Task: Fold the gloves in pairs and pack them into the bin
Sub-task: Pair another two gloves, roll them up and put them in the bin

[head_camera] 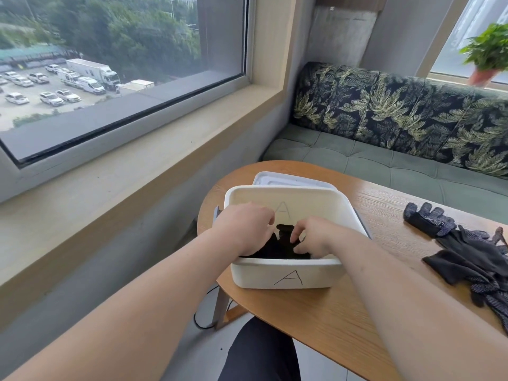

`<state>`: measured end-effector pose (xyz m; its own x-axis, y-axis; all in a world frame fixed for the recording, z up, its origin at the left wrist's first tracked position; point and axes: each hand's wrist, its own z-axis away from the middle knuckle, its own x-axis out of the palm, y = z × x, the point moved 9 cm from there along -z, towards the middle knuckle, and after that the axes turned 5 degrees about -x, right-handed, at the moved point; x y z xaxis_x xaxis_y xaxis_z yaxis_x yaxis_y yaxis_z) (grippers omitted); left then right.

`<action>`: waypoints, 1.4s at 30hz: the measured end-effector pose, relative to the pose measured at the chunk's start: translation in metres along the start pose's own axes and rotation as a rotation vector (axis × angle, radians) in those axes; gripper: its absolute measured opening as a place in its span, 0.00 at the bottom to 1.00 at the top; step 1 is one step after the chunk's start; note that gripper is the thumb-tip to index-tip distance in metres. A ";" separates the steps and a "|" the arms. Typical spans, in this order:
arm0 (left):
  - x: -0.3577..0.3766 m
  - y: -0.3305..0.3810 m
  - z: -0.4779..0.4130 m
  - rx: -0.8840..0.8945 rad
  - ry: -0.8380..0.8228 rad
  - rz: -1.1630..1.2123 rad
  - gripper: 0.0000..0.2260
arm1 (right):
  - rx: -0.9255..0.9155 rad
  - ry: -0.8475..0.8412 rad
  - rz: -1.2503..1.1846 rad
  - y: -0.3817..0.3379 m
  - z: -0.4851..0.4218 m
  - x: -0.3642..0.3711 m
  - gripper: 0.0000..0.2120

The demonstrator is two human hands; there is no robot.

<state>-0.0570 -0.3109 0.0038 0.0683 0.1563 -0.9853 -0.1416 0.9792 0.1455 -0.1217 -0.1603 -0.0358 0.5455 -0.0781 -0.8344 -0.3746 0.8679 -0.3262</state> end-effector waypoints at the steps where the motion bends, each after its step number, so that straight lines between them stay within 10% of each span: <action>1: 0.000 0.000 -0.001 0.003 0.006 -0.003 0.13 | 0.005 -0.007 0.005 0.001 0.000 0.001 0.07; 12: 0.000 0.004 0.000 0.041 0.022 -0.055 0.14 | -0.001 0.091 0.251 -0.005 -0.004 -0.003 0.22; 24: 0.001 0.005 0.000 0.028 0.005 -0.135 0.13 | -0.036 -0.161 0.289 -0.010 -0.007 0.022 0.32; 42: 0.006 0.001 -0.004 0.013 0.011 -0.173 0.13 | -0.063 -0.058 0.207 -0.010 -0.009 0.014 0.24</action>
<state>-0.0602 -0.3096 -0.0028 0.0801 -0.0163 -0.9967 -0.1162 0.9929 -0.0255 -0.1171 -0.1751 -0.0485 0.4932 0.1287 -0.8603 -0.5284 0.8300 -0.1788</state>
